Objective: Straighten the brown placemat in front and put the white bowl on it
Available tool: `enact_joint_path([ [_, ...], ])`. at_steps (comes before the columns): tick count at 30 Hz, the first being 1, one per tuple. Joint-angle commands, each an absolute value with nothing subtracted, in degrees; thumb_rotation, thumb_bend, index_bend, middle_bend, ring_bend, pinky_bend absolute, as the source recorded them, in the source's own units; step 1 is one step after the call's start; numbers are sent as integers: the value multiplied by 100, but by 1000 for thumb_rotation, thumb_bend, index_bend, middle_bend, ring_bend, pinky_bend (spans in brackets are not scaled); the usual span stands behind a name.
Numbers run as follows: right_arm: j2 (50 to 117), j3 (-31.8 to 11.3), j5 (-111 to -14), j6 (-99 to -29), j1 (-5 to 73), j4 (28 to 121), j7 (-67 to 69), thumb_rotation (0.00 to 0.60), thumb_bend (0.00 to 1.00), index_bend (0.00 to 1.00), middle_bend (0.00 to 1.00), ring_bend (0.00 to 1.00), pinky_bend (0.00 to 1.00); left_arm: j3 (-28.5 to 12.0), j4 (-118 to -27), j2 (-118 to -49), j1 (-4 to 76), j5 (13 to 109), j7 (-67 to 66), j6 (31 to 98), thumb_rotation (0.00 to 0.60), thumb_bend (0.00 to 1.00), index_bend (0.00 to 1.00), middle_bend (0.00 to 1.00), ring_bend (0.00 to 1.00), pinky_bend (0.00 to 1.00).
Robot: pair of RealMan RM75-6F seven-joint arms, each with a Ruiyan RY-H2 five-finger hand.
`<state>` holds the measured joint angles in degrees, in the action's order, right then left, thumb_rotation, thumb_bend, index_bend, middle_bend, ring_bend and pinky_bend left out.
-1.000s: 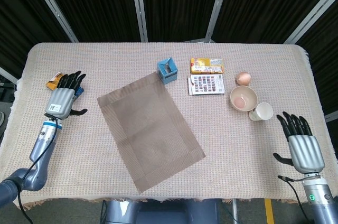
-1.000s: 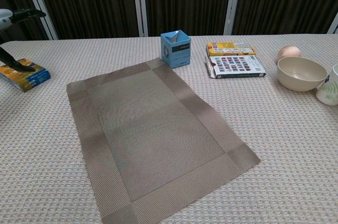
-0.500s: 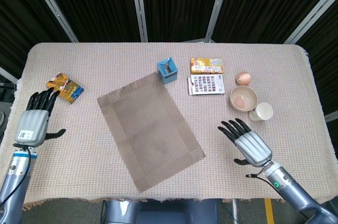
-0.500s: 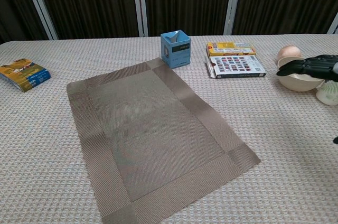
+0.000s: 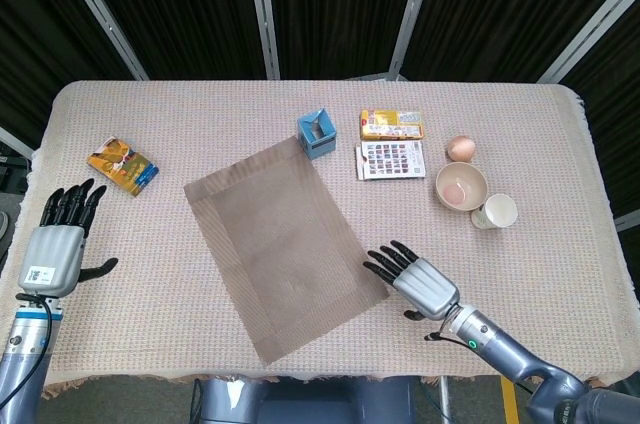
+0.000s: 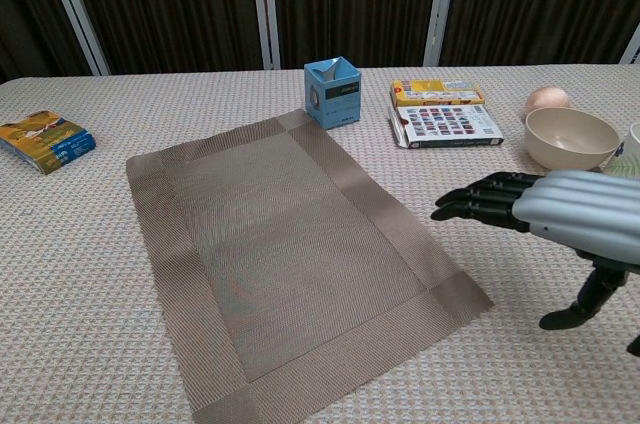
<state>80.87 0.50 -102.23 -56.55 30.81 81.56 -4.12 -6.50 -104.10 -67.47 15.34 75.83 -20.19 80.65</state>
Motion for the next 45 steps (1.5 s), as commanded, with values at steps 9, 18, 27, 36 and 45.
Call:
enact_joint_path([
  [9, 8552, -48, -10017, -5441, 3337, 7896, -788, 600, 0, 40, 0, 0, 0, -652, -10304, -6808, 1553, 7538, -1985, 7991, 600, 0, 0, 0, 0, 0],
  [18, 8868, -114, -9853, -5380, 3460, 7611, -1113, 600, 0, 45, 0, 0, 0, -650, -10269, -6812, 1556, 7486, -1958, 7934, 600, 0, 0, 0, 0, 0],
  [27, 9020, -72, -9729, -5333, 3512, 7483, -1204, 600, 0, 48, 0, 0, 0, -653, -10262, -6805, 1559, 7450, -1929, 7894, 600, 0, 0, 0, 0, 0],
  [36, 9145, -88, -9635, -5436, 3536, 7352, -1145, 600, 1, 65, 0, 0, 0, -651, -10258, -6788, 1558, 7454, -1899, 7879, 600, 0, 0, 0, 0, 0],
  [45, 9299, -192, -9550, -5657, 3591, 7256, -848, 600, 20, 90, 0, 0, 0, -636, -10252, -6772, 1549, 7466, -1865, 7865, 600, 0, 0, 0, 0, 0],
])
